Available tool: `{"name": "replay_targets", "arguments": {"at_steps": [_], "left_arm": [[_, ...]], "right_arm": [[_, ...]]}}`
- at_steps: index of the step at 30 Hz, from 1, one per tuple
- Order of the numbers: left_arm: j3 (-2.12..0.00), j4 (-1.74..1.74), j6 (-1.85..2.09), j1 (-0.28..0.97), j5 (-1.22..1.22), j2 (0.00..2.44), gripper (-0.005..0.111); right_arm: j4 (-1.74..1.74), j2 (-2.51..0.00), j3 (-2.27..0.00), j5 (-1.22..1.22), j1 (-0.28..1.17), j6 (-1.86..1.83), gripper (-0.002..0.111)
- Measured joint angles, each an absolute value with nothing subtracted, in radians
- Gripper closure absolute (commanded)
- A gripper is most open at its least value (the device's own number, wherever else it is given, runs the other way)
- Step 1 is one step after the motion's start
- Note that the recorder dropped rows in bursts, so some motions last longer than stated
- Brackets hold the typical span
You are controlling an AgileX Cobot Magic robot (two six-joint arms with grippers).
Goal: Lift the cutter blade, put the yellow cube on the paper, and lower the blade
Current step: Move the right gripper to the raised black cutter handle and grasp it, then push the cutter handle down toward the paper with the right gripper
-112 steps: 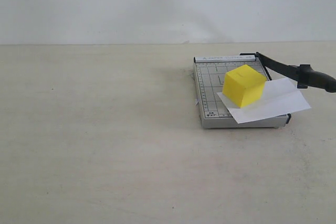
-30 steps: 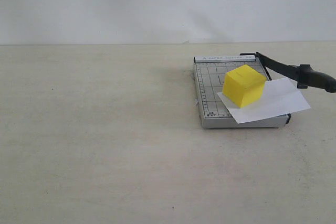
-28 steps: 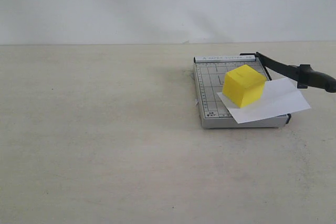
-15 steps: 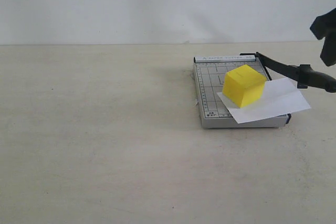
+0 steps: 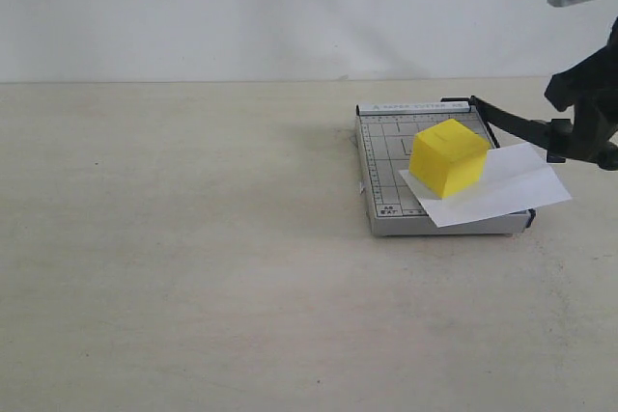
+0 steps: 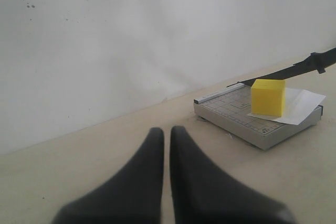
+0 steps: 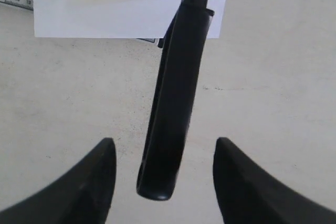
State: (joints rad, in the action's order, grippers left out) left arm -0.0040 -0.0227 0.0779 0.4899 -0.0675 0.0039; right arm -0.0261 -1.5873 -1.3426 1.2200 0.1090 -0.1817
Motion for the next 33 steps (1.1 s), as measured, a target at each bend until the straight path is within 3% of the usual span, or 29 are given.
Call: {"name": "replay_targets", "arguments": {"at_steps": [12,16,21,33], "left_arm": [[-0.004,-0.023,0.078,0.490,-0.067,0.004,0.102],[-0.004,-0.023,0.078,0.490,-0.067,0.004,0.102],[-0.004,-0.023,0.078,0.490,-0.067,0.004,0.102],[-0.004,-0.023,0.078,0.490,-0.067,0.004,0.102]], "right_arm": [[0.000,-1.638,-1.343,1.201,0.109,-0.198,0.058],[0.000,-1.653,-1.343,1.197,0.109,-0.204,0.073],[-0.013,-1.671,-1.345,1.197,0.109,-0.197,0.107],[-0.016,-1.654,-1.269,1.126,0.109,-0.197,0.108]]}}
